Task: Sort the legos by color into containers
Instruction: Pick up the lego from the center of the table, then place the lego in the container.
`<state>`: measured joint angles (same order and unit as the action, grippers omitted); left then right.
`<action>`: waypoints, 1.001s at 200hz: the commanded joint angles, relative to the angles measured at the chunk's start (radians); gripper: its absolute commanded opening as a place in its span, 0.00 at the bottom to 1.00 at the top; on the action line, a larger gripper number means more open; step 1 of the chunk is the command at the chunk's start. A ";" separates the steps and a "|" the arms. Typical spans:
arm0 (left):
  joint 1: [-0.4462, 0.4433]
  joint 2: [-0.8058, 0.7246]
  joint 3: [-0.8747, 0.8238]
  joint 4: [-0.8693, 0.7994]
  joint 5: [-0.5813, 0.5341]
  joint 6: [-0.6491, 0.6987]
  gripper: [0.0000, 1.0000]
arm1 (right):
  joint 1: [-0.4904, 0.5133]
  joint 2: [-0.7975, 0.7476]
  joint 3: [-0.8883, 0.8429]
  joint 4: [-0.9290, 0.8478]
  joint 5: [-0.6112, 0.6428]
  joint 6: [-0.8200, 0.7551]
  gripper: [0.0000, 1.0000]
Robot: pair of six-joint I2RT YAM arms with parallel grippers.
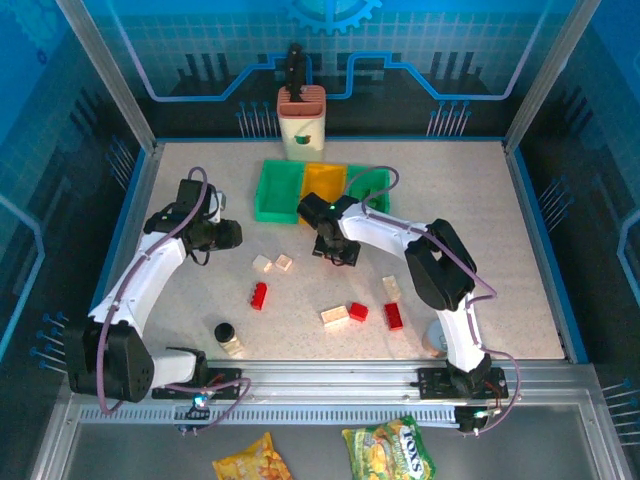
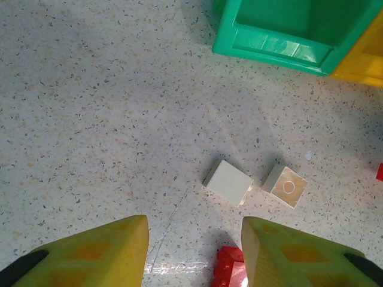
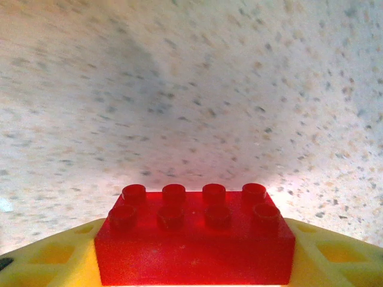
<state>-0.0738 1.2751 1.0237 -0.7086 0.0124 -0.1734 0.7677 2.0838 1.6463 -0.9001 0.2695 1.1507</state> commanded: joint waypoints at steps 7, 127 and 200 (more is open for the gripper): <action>0.012 0.003 -0.004 0.004 -0.001 0.022 0.46 | 0.007 0.026 0.097 -0.025 0.052 -0.090 0.62; 0.016 0.000 -0.013 -0.002 -0.005 0.020 0.46 | -0.077 0.238 0.492 -0.035 0.065 -0.311 0.62; 0.016 0.000 -0.017 -0.002 -0.009 0.019 0.46 | -0.121 0.379 0.666 -0.058 0.049 -0.386 0.62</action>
<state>-0.0681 1.2751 1.0218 -0.7086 0.0124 -0.1734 0.6628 2.4195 2.2417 -0.9203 0.3134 0.8085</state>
